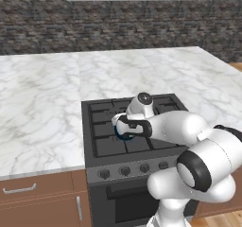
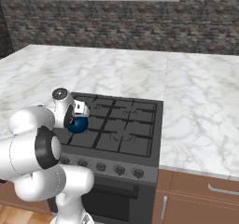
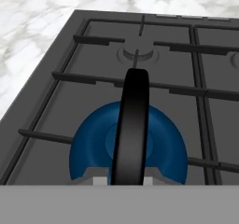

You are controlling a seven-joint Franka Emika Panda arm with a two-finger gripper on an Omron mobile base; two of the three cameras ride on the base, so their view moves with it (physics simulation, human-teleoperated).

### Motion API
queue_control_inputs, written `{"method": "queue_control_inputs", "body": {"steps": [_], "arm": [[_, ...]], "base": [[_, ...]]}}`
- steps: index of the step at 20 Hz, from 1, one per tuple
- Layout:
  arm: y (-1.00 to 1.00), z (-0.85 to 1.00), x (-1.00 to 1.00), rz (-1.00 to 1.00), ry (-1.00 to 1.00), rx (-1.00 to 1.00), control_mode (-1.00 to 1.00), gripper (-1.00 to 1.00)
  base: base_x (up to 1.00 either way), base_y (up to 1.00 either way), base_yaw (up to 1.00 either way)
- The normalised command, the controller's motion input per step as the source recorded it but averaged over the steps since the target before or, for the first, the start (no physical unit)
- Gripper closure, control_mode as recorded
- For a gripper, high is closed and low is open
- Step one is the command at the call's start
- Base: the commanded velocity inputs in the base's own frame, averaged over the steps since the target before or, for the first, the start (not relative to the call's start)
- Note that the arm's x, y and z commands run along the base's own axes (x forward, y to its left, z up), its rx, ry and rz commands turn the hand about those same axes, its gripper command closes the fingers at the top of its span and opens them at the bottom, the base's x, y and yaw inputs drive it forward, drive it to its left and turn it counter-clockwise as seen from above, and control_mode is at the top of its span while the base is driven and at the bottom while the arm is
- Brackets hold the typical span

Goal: The kettle is done boiling. Turn off the stove, then wait for 300 timesteps before moving the kettle to the dining table.

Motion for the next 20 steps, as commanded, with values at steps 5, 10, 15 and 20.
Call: {"method": "queue_control_inputs", "body": {"steps": [5,10,15,20], "arm": [[0.0,0.0,0.0,0.0,0.0,0.0,-1.0,1.0],[-0.12,0.1,-0.16,0.0,-0.04,0.0,-1.0,1.0],[-0.12,0.18,-0.19,0.0,-0.04,0.0,-1.0,1.0],[-0.07,0.27,-0.12,0.0,-0.02,0.0,-1.0,1.0]], "base": [[0.0,0.0,0.0],[0.0,0.0,0.0],[0.0,0.0,0.0],[0.0,0.0,0.0]]}}
